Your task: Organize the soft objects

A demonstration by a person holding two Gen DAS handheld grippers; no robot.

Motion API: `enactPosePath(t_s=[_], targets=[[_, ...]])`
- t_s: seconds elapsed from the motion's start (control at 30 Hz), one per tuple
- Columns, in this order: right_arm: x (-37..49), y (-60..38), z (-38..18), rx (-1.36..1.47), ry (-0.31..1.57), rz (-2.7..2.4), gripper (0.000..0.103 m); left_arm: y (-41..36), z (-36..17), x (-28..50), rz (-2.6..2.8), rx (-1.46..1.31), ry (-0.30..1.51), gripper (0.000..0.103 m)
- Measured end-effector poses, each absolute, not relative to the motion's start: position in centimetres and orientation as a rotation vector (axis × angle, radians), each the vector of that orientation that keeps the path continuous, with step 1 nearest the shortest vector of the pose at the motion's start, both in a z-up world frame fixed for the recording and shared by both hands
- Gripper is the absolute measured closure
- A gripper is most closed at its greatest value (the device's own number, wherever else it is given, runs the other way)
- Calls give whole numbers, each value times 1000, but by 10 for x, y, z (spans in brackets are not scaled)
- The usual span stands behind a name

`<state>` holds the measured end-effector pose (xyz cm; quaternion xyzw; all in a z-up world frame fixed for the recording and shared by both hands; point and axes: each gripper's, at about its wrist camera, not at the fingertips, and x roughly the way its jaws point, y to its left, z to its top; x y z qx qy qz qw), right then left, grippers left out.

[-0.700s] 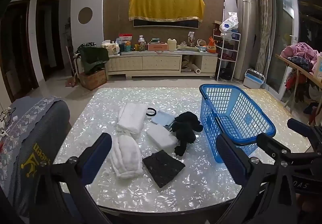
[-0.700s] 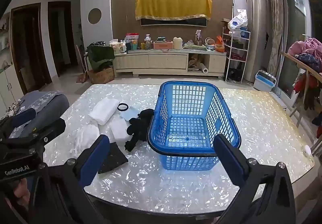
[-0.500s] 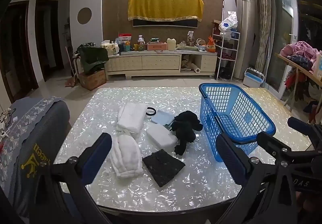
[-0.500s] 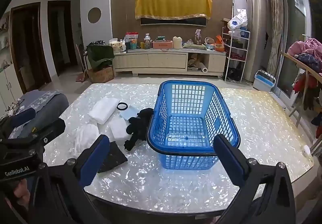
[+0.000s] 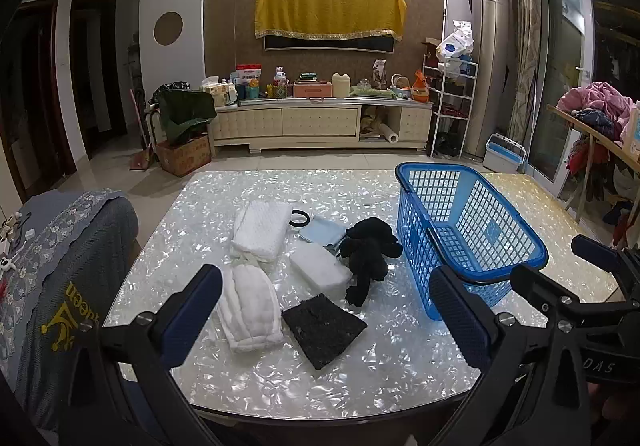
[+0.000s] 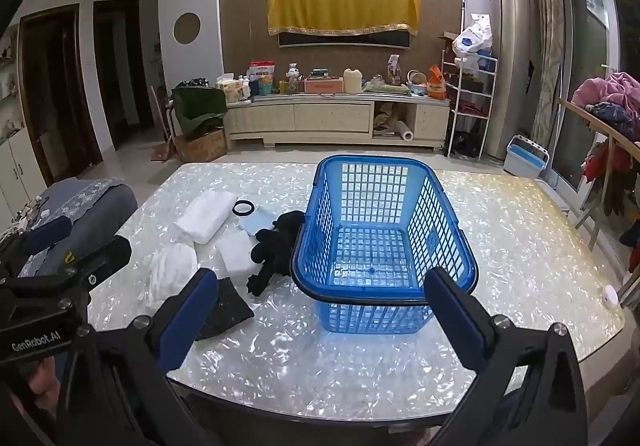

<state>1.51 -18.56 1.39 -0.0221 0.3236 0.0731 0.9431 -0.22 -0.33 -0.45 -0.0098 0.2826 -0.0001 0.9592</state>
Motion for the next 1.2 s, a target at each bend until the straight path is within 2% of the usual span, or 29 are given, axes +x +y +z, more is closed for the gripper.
enactPosePath(t_s=[1.2], targets=[[16, -188, 13, -44, 691, 161, 0, -1, -7, -2, -3, -20, 587, 0]])
